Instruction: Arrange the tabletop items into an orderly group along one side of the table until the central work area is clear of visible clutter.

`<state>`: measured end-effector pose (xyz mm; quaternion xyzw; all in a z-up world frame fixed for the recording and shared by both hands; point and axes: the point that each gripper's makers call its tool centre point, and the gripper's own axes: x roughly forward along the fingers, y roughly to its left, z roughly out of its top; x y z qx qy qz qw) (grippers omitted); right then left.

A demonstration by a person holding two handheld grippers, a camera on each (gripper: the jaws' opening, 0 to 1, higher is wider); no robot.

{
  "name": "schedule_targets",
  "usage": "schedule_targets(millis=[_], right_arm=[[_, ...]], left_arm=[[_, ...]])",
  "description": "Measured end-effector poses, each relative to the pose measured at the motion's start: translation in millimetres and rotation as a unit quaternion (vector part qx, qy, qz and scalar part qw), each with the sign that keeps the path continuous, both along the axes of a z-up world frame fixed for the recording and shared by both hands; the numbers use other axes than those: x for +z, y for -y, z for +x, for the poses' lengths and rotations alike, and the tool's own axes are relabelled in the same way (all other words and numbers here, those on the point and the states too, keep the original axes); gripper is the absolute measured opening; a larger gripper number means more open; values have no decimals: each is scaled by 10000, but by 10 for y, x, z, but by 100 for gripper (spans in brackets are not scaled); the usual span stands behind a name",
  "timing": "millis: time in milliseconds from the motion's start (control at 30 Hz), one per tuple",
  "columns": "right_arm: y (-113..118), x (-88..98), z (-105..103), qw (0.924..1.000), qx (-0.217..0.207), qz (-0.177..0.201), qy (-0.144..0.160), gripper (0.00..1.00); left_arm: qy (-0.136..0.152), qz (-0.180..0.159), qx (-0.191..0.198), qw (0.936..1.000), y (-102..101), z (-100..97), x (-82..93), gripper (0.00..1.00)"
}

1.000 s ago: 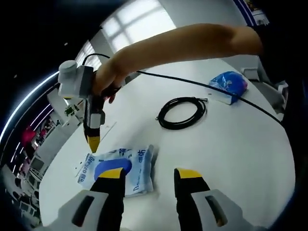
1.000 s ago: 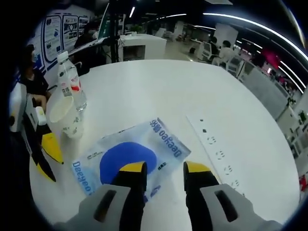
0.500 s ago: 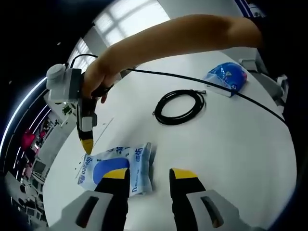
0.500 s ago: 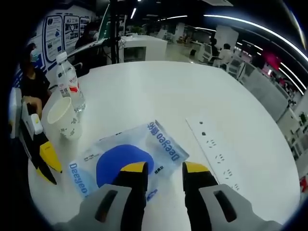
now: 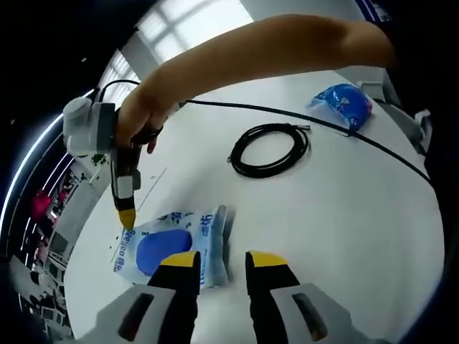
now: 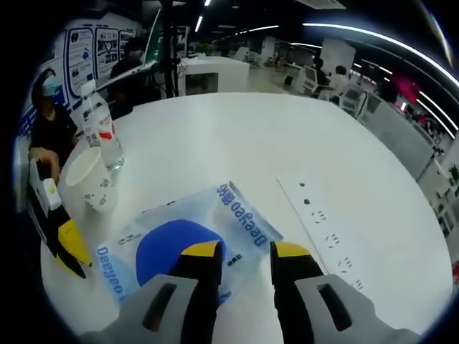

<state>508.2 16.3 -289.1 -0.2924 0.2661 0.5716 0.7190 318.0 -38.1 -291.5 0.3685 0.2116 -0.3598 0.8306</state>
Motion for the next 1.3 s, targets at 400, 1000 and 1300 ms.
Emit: schedule_targets(millis=[400,1000,1300], right_arm=[[-22,-131,194,9997,-186,131,-58,25],[-80,-334,213,9991,-242,272,-224,23],[-39,-298,241,9968,-412,554,-407,10]], left_arm=[[2,164,67,9998,-21,49,-46,16],[-52,212,79,9997,-44,119,-103,5],[-84,276,147,9995,-61,133,-123,0]])
